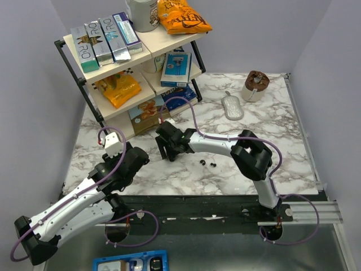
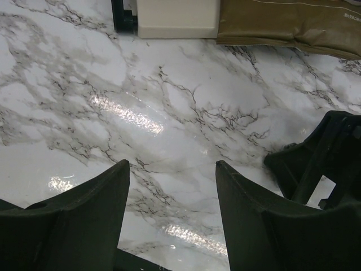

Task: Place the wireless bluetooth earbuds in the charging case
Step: Pick up the charging case at the center of the board.

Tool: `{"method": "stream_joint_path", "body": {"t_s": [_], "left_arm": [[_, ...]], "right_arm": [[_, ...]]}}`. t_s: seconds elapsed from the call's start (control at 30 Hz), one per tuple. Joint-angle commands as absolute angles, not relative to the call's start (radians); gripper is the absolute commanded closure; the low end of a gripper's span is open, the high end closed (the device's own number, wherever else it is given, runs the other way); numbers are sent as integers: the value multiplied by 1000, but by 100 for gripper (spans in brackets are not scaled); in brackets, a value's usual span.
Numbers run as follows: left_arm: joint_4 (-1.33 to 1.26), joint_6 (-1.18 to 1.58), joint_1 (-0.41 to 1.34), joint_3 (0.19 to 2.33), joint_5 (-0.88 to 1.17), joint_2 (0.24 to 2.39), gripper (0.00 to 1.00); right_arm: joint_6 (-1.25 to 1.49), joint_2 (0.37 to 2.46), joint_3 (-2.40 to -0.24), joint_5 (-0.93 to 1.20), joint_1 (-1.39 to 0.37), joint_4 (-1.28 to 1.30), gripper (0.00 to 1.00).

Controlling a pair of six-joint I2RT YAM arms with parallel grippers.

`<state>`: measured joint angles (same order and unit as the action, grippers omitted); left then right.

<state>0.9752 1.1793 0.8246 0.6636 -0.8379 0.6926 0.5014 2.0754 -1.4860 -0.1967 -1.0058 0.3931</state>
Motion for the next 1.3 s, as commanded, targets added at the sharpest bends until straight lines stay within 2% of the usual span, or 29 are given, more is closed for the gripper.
{"method": "stream_joint_path", "body": {"t_s": [0.0, 0.1, 0.2, 0.23, 0.33, 0.43, 0.57, 0.8, 0.9, 1.03, 1.1, 1.13, 1.17, 1.23, 1.27], "left_arm": [[963, 1193, 819, 655, -836, 698, 30], [956, 1192, 819, 649, -833, 703, 30], [953, 1195, 819, 646, -828, 712, 30], [951, 1195, 819, 644, -825, 715, 30], [940, 1190, 819, 644, -818, 721, 30], [916, 1175, 819, 646, -810, 729, 30], [867, 1141, 819, 655, -793, 749, 30], [642, 999, 819, 585, -664, 749, 30], [482, 888, 818, 548, -537, 709, 30], [304, 801, 818, 520, -405, 625, 28], [240, 749, 818, 488, -351, 545, 24], [157, 721, 818, 471, -330, 516, 22], [108, 694, 818, 453, -295, 487, 16], [-28, 600, 818, 402, -165, 420, 2], [-50, 580, 818, 394, -138, 410, 1]], "right_arm": [[520, 2100, -1483, -232, -999, 446, 22], [518, 2109, -1473, -226, -999, 451, 25], [520, 2103, -1448, -213, -1000, 449, 37], [522, 2097, -1434, -207, -999, 434, 47], [522, 2039, -1373, -184, -996, 407, 63], [508, 1890, -1218, -85, -967, 257, 68], [529, 1672, -967, 318, -872, -26, 70], [665, 1491, -740, 728, -759, -391, 73], [803, 1457, -669, 898, -721, -633, 74], [1055, 1468, -601, 1060, -681, -1136, 74], [1245, 1502, -581, 1098, -670, -1326, 74], [1317, 1522, -575, 1109, -660, -1527, 74], [1474, 1544, -575, 1112, -657, -1634, 74], [1529, 1568, -583, 1115, -647, -1680, 74], [1517, 1554, -580, 1114, -647, -1680, 75]]}}
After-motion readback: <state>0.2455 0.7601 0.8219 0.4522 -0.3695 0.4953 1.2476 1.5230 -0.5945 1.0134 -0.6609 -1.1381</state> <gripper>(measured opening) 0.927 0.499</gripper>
